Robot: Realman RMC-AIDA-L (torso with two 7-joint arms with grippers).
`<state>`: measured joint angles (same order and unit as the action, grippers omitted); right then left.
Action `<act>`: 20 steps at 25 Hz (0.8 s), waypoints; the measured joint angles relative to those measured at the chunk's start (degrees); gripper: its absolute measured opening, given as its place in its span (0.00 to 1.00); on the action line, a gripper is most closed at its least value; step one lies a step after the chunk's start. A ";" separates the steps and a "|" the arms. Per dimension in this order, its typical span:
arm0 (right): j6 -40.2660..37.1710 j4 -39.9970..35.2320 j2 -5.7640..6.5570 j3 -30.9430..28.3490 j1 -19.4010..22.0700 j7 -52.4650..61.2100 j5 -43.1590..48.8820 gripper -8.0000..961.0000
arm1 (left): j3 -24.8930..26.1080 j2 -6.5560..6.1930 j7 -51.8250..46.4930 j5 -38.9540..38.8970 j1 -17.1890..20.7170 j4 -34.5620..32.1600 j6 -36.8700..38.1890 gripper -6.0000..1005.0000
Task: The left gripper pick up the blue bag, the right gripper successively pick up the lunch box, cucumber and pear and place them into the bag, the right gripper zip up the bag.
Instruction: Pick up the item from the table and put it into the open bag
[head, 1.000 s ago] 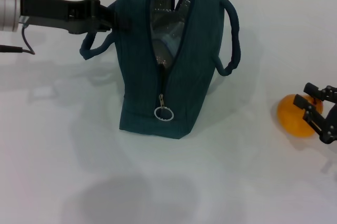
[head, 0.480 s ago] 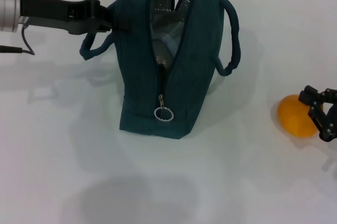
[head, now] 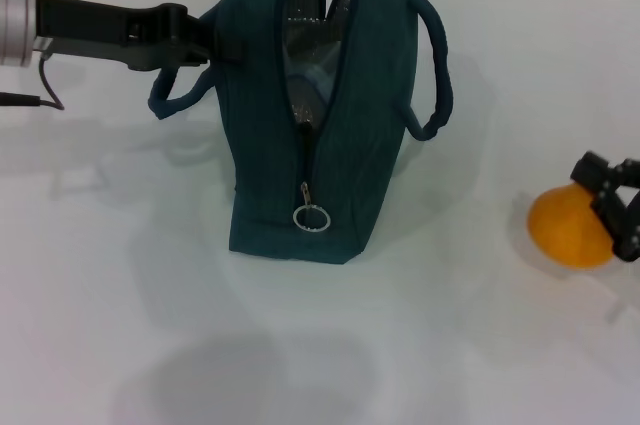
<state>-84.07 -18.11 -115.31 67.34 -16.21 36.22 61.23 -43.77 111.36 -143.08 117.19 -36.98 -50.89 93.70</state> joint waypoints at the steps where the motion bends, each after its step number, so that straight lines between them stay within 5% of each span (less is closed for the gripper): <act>1: -1.47 -0.19 0.00 -0.21 -0.02 1.20 -0.47 0.05 | 0.00 0.00 0.00 0.00 0.00 0.00 0.01 0.06; 11: -9.90 -8.17 0.11 -0.47 -4.70 14.87 -4.40 0.05 | 0.00 0.52 -0.08 -0.05 -0.08 0.00 0.15 0.06; 20: -8.81 -11.95 -0.21 -0.20 -20.88 25.89 -4.38 0.06 | -0.07 1.54 -0.49 -0.10 -0.88 -0.14 1.10 0.06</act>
<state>-92.89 -30.07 -115.52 67.14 -37.08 62.11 56.85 -43.84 112.90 -143.57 117.10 -37.85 -51.03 94.81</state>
